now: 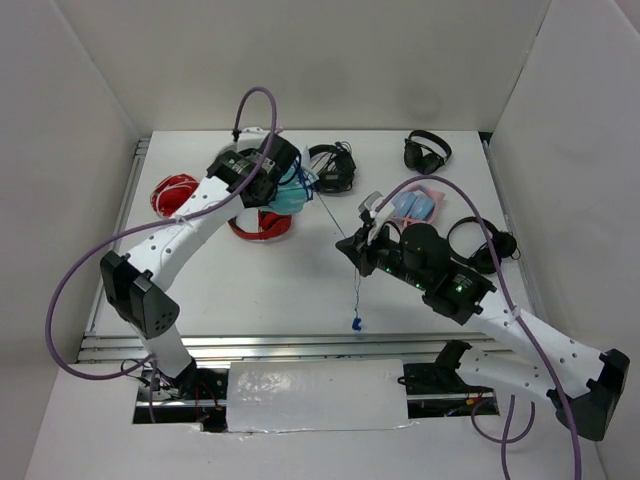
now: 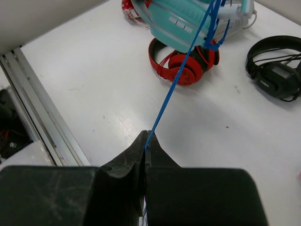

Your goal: Wrap the headphones

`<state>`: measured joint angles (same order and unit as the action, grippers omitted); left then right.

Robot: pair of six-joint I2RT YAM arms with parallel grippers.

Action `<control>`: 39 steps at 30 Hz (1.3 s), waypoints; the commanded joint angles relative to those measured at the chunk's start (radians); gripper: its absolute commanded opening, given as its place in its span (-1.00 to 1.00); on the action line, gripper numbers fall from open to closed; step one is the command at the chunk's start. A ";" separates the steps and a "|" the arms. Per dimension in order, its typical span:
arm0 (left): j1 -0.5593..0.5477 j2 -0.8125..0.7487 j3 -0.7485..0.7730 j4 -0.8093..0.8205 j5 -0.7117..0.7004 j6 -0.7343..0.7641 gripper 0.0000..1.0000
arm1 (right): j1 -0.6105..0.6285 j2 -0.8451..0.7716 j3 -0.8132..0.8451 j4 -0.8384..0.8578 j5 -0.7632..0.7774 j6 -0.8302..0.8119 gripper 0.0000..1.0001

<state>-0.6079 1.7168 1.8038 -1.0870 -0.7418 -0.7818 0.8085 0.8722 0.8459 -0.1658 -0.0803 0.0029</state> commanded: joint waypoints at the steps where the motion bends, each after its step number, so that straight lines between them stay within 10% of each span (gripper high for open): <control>1: 0.057 -0.046 0.100 0.048 -0.076 -0.011 -1.00 | 0.086 -0.044 -0.043 0.102 0.105 0.112 -1.00; 20: 0.096 -0.491 0.012 0.397 0.616 0.220 -1.00 | -0.052 0.361 -0.169 0.662 -0.073 0.109 -0.91; 33: -0.055 -0.482 0.106 0.351 0.659 0.260 -1.00 | -0.153 0.820 0.002 1.114 -0.320 0.222 -0.74; 39: -0.096 -0.563 0.028 0.395 0.700 0.271 -1.00 | -0.279 0.935 0.090 1.223 -0.440 0.356 -1.00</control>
<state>-0.6823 1.2339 1.8366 -0.8364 -0.1059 -0.5114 0.5957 1.7786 0.8711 0.9096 -0.4461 0.2710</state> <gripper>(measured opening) 0.281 0.022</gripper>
